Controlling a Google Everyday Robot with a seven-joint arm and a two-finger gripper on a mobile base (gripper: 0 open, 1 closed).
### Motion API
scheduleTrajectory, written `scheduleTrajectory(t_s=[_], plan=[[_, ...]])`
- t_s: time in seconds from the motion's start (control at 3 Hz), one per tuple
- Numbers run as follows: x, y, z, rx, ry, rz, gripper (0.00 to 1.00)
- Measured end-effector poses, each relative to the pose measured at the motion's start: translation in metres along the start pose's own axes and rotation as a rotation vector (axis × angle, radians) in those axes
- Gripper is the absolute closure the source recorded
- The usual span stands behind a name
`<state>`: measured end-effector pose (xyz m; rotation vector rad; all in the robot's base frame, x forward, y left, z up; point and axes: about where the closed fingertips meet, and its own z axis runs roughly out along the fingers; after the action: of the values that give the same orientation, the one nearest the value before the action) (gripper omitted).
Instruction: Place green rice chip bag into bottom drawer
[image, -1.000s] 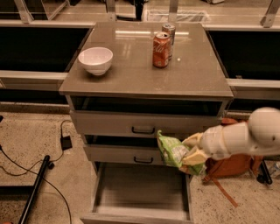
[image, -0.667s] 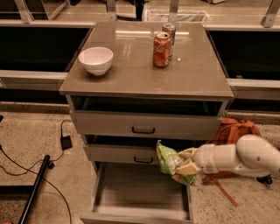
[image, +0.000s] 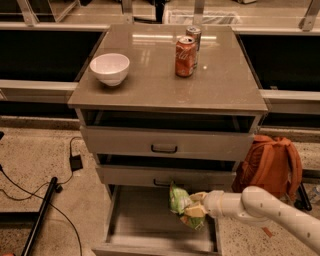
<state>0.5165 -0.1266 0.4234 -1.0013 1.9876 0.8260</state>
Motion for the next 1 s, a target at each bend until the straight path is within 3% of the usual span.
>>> scheduleTrajectory(t_s=[0.33,0.67,1.0], plan=[[0.055,0.005,0.042,-0.026,0.012,0.057,1.00],[0.087,0.010,0.068,-0.029,0.039,0.105,0.84],[0.103,0.010,0.085,-0.027,0.047,0.183,0.61]])
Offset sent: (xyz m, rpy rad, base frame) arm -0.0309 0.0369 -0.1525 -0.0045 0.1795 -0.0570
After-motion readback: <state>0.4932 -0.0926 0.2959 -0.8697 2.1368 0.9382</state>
